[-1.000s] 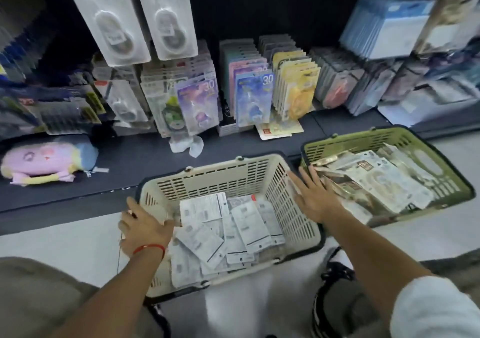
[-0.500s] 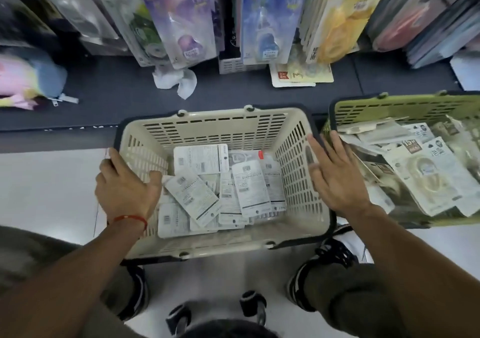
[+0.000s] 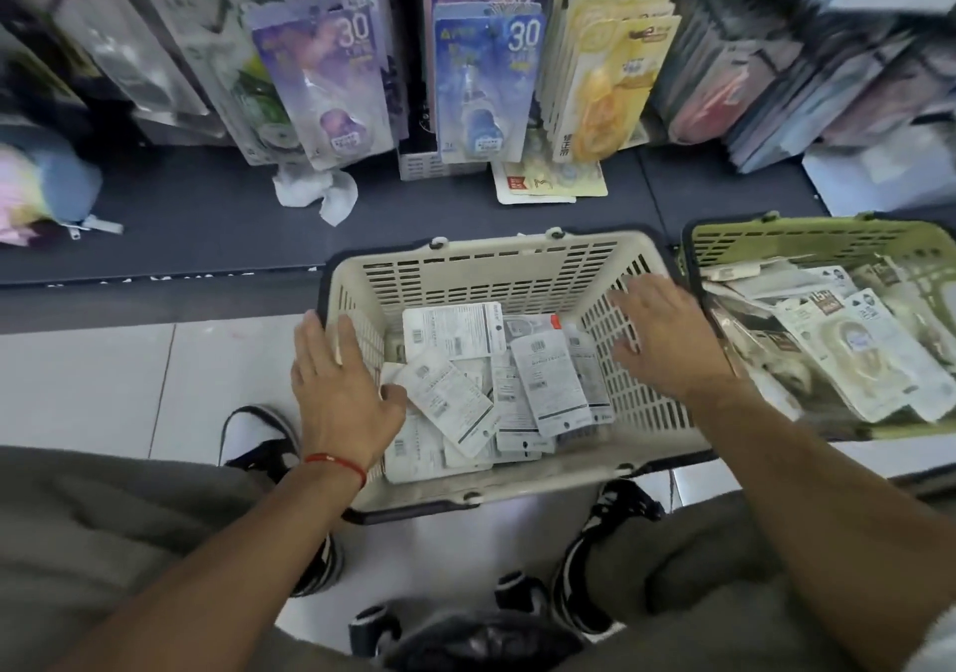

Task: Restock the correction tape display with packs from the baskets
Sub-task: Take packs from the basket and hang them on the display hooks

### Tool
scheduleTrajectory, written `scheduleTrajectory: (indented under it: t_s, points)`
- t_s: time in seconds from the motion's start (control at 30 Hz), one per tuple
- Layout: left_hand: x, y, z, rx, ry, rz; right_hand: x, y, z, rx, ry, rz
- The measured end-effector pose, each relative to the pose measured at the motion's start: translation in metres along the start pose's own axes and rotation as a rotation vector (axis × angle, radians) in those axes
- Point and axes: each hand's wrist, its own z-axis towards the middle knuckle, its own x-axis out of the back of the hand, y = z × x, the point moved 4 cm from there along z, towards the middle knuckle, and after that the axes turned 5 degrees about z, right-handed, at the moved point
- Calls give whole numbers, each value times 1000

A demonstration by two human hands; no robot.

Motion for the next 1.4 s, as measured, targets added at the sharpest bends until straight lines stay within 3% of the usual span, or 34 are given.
scheduleTrajectory:
  t_s: [0.1, 0.2, 0.3, 0.37, 0.47, 0.6, 0.67, 0.77, 0.83, 0.9, 0.97, 1.03, 1.13, 1.23, 1.4]
  points:
    - [-7, 25, -8, -222, -50, 206, -39, -38, 13, 136, -426, 29]
    - [-22, 47, -17, -262, -178, 82, -79, -55, 11, 108, -670, -116]
    - [-38, 55, -26, -91, -287, -193, -101, -66, 11, 142, -630, -208]
    - [-42, 59, -28, -1, -300, -309, -103, -65, 9, 185, -645, -132]
    - [-43, 74, -16, 66, -341, -413, -77, -52, 15, 61, -710, 274]
    - [-38, 108, 12, -71, -361, -491, -8, -20, 39, -35, -377, 730]
    - [-40, 118, 19, -150, -444, -546, 11, -21, 48, -20, -456, 1000]
    - [-48, 111, 19, -54, -526, -693, 7, -39, 55, -64, -585, 1270]
    - [-50, 93, 17, 30, -453, -680, -17, -42, 61, -167, -487, 1203]
    - [-51, 67, 13, 180, -376, -719, -51, -31, 56, -179, -450, 630]
    - [-52, 43, 8, 329, -327, -788, -91, -22, 34, -89, -634, 19]
    - [-53, 27, 6, 412, -308, -817, -122, -19, 14, -29, -703, -181]
    - [-50, 20, 4, 437, -324, -838, -131, -16, 12, 8, -653, -138]
    - [-45, 22, 4, 427, -322, -823, -103, -8, 20, -89, -656, 175]
    - [-42, 38, 8, 370, -259, -885, -4, 1, 49, -184, -222, 558]
